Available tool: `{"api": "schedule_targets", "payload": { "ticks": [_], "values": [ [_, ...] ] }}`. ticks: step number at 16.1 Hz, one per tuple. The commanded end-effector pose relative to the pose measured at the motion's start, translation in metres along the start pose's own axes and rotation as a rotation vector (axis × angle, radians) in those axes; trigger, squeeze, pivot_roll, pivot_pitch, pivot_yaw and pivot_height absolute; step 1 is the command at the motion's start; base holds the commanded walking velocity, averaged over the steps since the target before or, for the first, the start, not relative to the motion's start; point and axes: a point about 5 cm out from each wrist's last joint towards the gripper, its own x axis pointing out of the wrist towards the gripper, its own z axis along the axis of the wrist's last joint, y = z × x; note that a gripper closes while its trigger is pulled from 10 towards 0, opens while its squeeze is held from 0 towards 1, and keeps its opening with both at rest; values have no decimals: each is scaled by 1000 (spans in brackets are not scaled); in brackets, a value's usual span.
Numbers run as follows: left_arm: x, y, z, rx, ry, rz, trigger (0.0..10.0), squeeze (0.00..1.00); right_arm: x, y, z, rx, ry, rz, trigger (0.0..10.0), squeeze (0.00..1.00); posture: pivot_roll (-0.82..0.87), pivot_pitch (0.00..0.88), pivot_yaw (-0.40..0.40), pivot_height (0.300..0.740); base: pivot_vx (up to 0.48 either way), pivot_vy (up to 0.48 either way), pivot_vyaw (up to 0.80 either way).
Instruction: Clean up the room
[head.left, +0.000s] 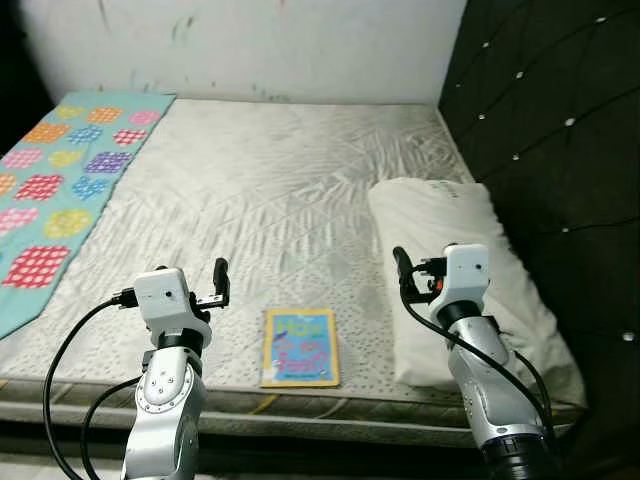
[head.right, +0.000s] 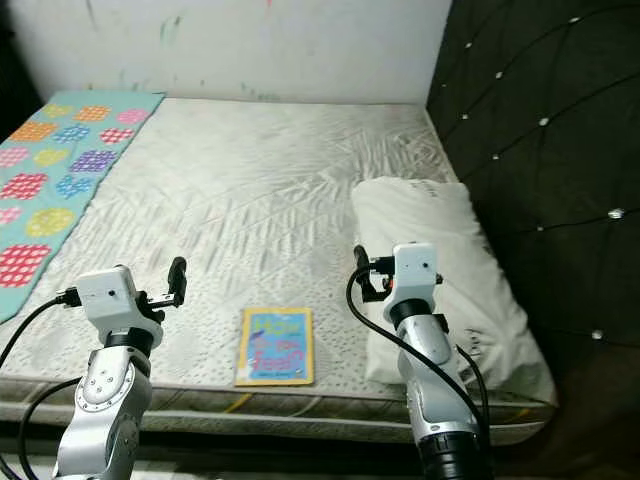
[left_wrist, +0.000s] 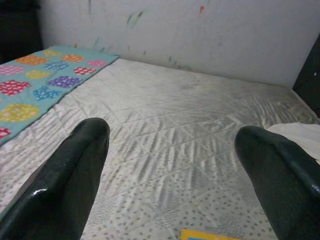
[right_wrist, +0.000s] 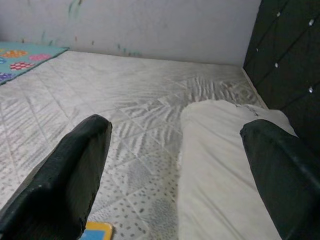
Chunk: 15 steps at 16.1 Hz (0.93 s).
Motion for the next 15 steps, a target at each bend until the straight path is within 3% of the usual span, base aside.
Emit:
{"api": "schedule_targets", "payload": {
  "ticks": [1,15],
  "values": [
    [2,0,-1,2,14,-2,10000,0,-1,-2,4,-15,-15,-10,10000,0,-43,0,5,740,0,461,0],
    [0,1,-5,-16,38,26,10000,0,-7,-1,1,-19,3,34,10000,0,-53,0,-1,740,0,480,0]
  ]
}}
